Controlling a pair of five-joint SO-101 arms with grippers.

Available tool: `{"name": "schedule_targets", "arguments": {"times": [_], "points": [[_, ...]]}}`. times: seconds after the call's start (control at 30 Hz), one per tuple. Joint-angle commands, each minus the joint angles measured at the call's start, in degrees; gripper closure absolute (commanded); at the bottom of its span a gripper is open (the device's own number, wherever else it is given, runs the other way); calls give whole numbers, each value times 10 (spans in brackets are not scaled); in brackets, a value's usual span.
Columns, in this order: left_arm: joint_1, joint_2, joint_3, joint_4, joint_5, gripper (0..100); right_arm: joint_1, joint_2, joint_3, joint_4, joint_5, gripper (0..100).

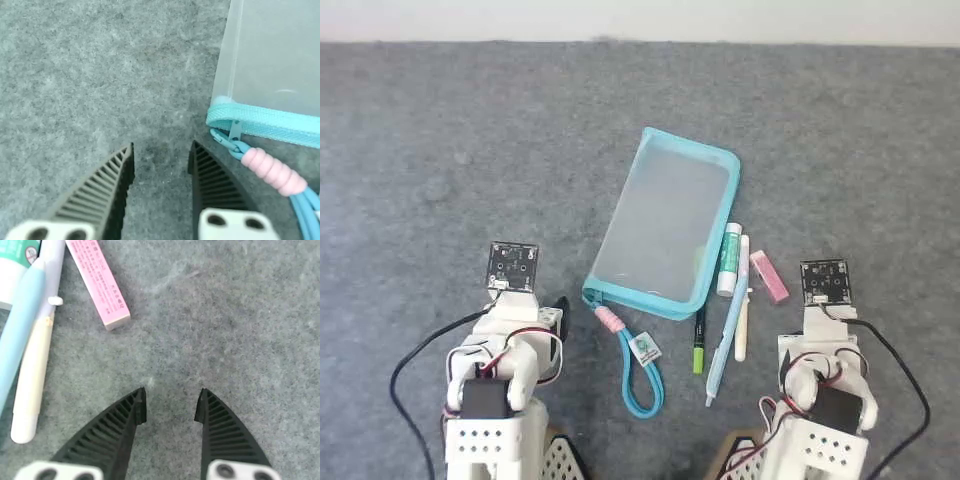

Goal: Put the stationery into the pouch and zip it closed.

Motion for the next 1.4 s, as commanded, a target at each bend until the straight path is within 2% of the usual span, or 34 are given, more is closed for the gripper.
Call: {"name": "schedule_targets", "arguments": {"times": [0.0, 0.37, 0.47, 0.67, 0.8, 1.0, 1.07, 1.13, 1.27, 1.37], "points": [[-2, 3, -7, 3, 8, 825, 3, -8, 11, 4, 3, 820], [-2, 3, -7, 3, 8, 825, 2, -10, 11, -3, 4, 820], [-2, 3, -7, 3, 8, 825, 1, -10, 11, -31, 6, 819], [12, 3, -7, 3, 8, 825, -21, -10, 10, -153, 6, 820], [11, 3, -7, 3, 7, 825, -53, -9, 6, -178, 6, 821], [4, 3, -8, 22, 5, 825, -130, -4, -61, -163, 7, 821], [-22, 3, -11, 25, 4, 825, -153, 3, -86, -159, 5, 821], [-84, 3, -9, 8, -21, 824, -176, 29, -114, -149, 4, 821], [-233, 4, -4, -53, -139, 824, -230, 140, -200, -144, -33, 819], [-260, 5, -4, -66, -160, 824, -293, 266, -302, -139, -67, 819]]}}
